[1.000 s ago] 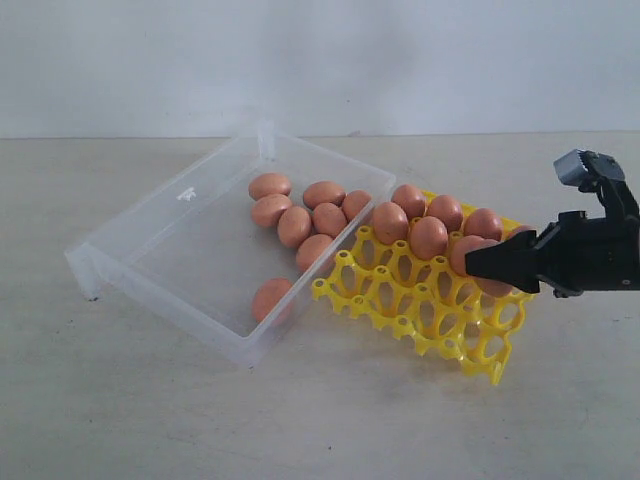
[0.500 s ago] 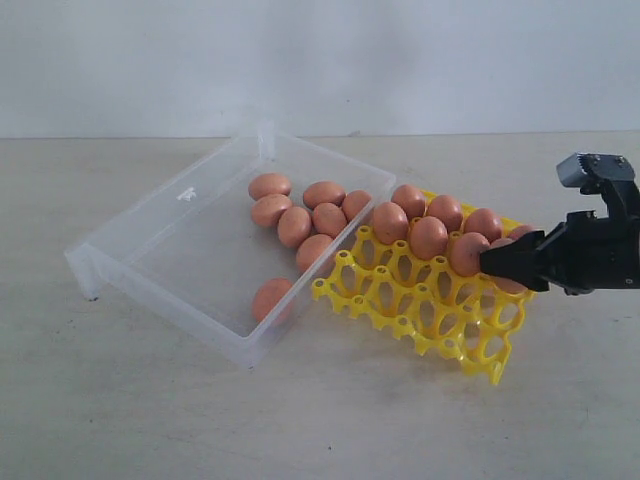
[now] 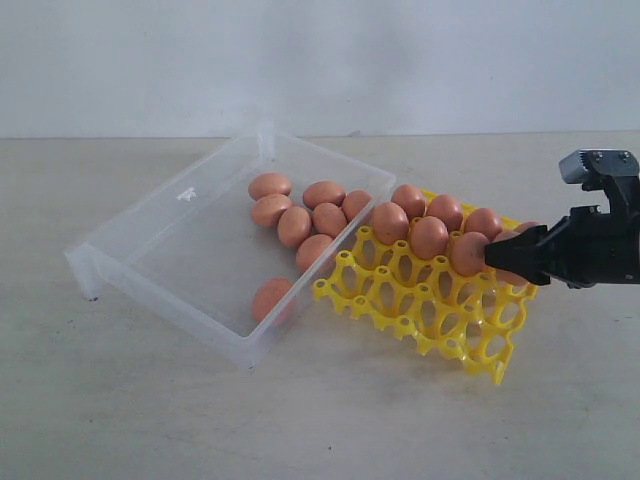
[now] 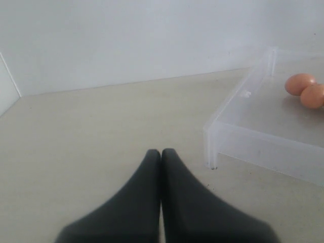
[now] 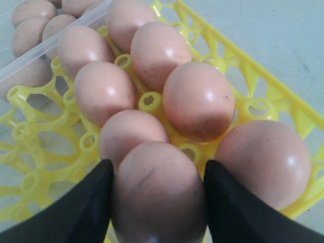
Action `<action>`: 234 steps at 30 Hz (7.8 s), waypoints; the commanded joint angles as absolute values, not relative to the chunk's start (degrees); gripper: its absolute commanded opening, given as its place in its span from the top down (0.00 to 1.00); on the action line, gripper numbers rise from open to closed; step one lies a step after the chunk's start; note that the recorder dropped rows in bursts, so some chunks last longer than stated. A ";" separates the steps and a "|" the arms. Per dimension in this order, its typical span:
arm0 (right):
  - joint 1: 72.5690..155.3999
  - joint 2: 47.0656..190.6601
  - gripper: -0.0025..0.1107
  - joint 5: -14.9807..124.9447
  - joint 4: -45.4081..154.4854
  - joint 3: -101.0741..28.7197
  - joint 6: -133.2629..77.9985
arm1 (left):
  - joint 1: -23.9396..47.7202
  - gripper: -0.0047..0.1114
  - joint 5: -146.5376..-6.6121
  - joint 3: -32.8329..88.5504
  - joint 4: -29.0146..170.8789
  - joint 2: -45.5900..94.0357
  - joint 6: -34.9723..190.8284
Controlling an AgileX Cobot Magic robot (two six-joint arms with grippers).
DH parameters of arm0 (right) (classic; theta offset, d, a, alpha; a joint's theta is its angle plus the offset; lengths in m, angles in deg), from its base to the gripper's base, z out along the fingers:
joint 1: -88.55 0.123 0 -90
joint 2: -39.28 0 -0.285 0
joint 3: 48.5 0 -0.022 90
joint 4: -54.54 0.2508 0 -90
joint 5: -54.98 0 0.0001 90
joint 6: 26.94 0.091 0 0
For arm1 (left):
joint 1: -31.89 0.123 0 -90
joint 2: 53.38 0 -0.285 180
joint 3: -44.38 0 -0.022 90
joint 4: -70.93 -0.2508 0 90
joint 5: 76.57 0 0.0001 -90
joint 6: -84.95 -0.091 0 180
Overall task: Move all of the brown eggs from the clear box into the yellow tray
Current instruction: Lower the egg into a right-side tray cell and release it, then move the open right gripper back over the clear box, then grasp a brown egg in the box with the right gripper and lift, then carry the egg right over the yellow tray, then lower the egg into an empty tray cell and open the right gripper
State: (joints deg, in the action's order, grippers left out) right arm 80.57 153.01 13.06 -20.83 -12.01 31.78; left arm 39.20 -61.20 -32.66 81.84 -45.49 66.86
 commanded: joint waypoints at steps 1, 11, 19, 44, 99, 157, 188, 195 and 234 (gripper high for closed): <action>80.50 152.85 0.53 13.20 -20.23 -11.97 32.75 | 39.15 1.00 -61.64 -32.83 82.05 -45.59 67.39; 80.50 152.85 0.53 12.87 -20.00 -11.97 33.13 | 39.15 1.00 -61.64 -32.83 82.05 -45.59 67.39; 80.50 152.85 0.31 15.41 -19.86 -11.97 33.91 | 39.15 1.00 -61.64 -32.83 82.05 -45.59 67.39; 80.50 136.40 0.31 6.79 -14.31 -20.94 30.15 | 39.15 1.00 -61.74 -32.83 82.05 -45.59 67.39; 130.12 176.82 0.43 108.18 45.96 -87.39 -4.53 | 39.26 1.00 -61.62 -32.83 82.05 -45.59 67.39; 138.82 161.48 0.98 81.12 10.08 -64.34 18.85 | 39.26 1.00 -61.62 -32.83 82.05 -45.59 67.39; 106.00 136.87 0.98 8.25 -22.47 -20.13 55.17 | 39.26 1.00 -61.62 -32.83 82.05 -45.59 67.39; 97.86 145.91 0.98 -5.36 -38.32 -29.88 66.62 | 39.26 1.00 -61.62 -32.83 82.05 -45.59 67.39; 97.82 164.85 0.98 3.72 -17.47 -29.88 18.02 | 39.26 1.00 -61.62 -32.83 82.05 -45.59 67.39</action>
